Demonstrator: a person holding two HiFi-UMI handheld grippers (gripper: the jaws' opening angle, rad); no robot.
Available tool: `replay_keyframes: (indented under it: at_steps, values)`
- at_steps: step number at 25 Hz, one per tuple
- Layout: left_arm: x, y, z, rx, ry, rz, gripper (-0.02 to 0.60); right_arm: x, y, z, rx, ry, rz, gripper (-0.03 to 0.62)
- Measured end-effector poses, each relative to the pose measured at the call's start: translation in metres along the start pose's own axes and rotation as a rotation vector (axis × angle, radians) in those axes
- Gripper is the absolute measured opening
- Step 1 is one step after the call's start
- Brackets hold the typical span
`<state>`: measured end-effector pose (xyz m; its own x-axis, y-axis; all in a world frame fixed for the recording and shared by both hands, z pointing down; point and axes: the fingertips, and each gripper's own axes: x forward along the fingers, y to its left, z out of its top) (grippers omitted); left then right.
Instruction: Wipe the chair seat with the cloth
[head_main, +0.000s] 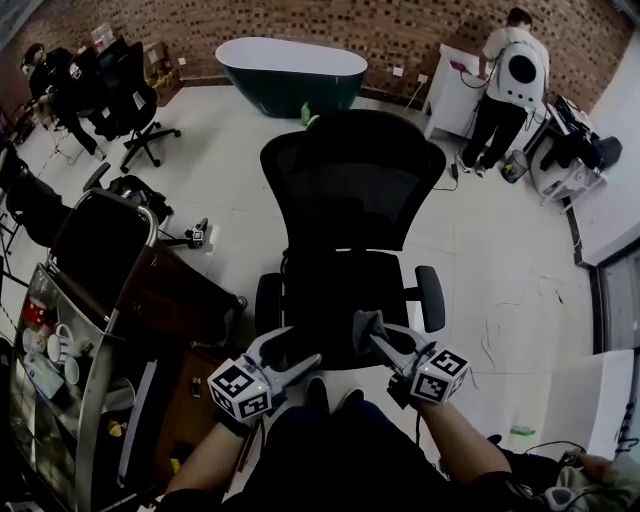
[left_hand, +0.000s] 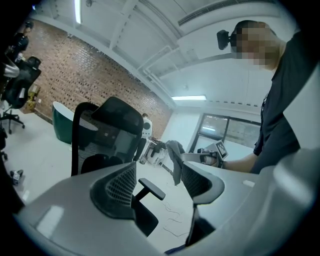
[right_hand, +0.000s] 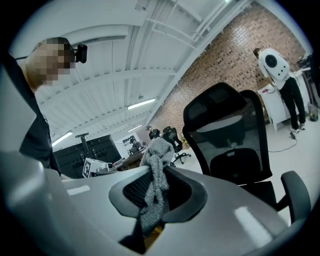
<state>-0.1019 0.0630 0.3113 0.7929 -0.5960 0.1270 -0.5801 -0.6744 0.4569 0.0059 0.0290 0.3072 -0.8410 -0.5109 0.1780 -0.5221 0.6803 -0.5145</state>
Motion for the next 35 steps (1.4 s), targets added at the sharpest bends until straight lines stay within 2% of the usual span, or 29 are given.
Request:
replay_keyframes:
  at_steps: [7, 12, 17, 22, 25, 28, 35]
  values:
    - [0.015, 0.037, -0.006, -0.025, 0.027, 0.031, 0.318, 0.036, -0.034, -0.013, 0.038, 0.057, -0.001, 0.051]
    - [0.032, 0.077, -0.022, -0.057, 0.064, 0.075, 0.318, 0.083, -0.083, -0.046, 0.028, 0.186, 0.008, 0.051]
    - [0.056, 0.132, -0.051, -0.095, 0.102, 0.118, 0.319, 0.152, -0.145, -0.097, 0.018, 0.312, 0.015, 0.051]
    - [0.082, 0.190, -0.072, -0.130, 0.090, 0.175, 0.321, 0.224, -0.215, -0.163, -0.084, 0.485, -0.037, 0.051]
    - [0.094, 0.216, -0.084, -0.127, 0.081, 0.191, 0.322, 0.267, -0.261, -0.193, -0.130, 0.550, -0.069, 0.051]
    - [0.103, 0.244, -0.093, -0.117, 0.065, 0.216, 0.325, 0.309, -0.302, -0.217, -0.223, 0.614, -0.077, 0.051]
    - [0.109, 0.277, -0.120, -0.128, 0.070, 0.278, 0.327, 0.381, -0.349, -0.282, -0.453, 0.755, -0.041, 0.051]
